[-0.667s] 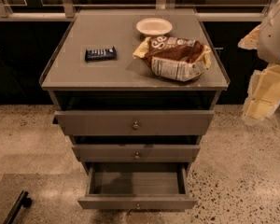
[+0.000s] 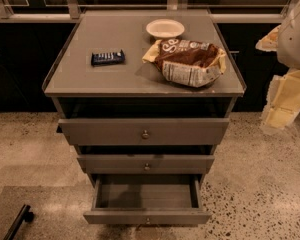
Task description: Close bottom drawer
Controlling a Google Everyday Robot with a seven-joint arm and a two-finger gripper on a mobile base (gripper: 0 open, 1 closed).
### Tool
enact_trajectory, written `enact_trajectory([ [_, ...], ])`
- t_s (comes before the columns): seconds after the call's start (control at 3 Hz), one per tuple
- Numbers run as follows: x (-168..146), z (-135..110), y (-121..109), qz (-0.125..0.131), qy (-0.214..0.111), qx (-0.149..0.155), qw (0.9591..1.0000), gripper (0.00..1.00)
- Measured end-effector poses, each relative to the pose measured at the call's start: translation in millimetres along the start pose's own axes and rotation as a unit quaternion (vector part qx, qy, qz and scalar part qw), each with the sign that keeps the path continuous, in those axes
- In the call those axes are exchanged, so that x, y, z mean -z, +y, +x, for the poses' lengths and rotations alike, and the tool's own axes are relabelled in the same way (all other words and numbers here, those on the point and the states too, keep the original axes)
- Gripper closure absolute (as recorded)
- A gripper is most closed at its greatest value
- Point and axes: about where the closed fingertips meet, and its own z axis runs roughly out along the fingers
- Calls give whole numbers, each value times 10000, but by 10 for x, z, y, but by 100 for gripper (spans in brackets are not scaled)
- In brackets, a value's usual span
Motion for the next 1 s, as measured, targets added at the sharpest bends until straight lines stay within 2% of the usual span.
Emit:
enact_trajectory([
  [0.33, -237, 196, 186, -39, -291, -12, 9996, 0],
  [0.67, -1029, 670, 569, -411, -984, -373, 9936, 0],
  [1.0, -2011, 1074, 1002, -718, -1915, -1010, 9736, 0],
])
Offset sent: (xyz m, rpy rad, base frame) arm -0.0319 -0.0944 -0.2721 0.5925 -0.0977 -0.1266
